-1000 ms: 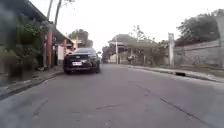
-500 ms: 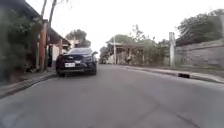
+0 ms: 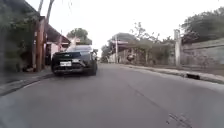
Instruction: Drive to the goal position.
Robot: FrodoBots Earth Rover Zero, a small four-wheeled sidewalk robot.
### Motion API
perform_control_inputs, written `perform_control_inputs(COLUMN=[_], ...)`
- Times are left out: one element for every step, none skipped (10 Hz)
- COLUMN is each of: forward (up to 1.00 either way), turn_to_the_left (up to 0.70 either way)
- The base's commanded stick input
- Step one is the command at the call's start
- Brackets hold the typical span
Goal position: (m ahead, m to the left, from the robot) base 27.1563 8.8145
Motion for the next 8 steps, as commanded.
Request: perform_control_inputs(forward=[1.0, 1.0, 1.0, 1.0, 1.0, 1.0, 1.0, 1.0], turn_to_the_left=[-0.4, -0.36, 0.0, 0.0, 0.0, 0.0, 0.0, 0.0])
